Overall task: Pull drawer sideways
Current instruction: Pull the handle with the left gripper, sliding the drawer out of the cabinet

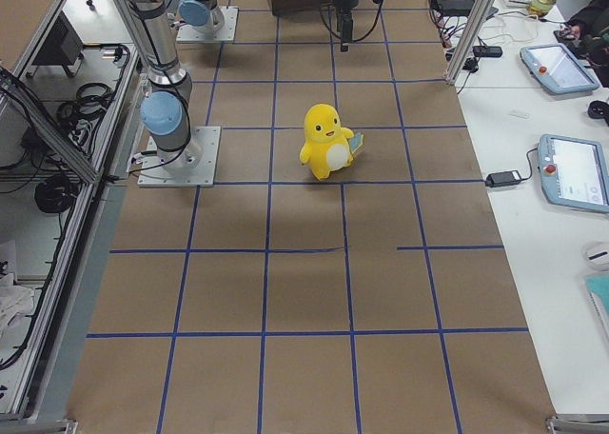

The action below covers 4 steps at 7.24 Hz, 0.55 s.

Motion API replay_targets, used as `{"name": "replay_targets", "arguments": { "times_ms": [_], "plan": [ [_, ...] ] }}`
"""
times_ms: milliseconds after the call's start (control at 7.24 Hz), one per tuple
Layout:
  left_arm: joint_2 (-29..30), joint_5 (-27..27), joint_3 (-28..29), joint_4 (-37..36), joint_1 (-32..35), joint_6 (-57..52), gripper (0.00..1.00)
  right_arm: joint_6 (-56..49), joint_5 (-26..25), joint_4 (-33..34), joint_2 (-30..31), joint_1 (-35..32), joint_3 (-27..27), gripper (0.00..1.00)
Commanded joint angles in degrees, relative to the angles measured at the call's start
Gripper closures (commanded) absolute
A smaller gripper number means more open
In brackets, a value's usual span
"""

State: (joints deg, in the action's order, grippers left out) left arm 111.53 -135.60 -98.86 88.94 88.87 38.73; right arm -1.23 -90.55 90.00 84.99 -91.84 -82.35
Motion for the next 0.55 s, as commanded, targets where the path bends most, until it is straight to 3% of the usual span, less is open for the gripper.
{"name": "replay_targets", "arguments": {
  "times_ms": [0, 414],
  "plan": [
    [0.09, 0.42, 0.07, 0.09, 0.25, 0.2, 0.99, -0.09, 0.02, 0.0, 0.0, 0.0, 0.0, 0.0],
    [0.18, 0.51, 0.25, 0.09, 0.68, 0.99, 0.99, 0.0, 0.02, 0.0, 0.0, 0.0, 0.0, 0.0]
  ]
}}
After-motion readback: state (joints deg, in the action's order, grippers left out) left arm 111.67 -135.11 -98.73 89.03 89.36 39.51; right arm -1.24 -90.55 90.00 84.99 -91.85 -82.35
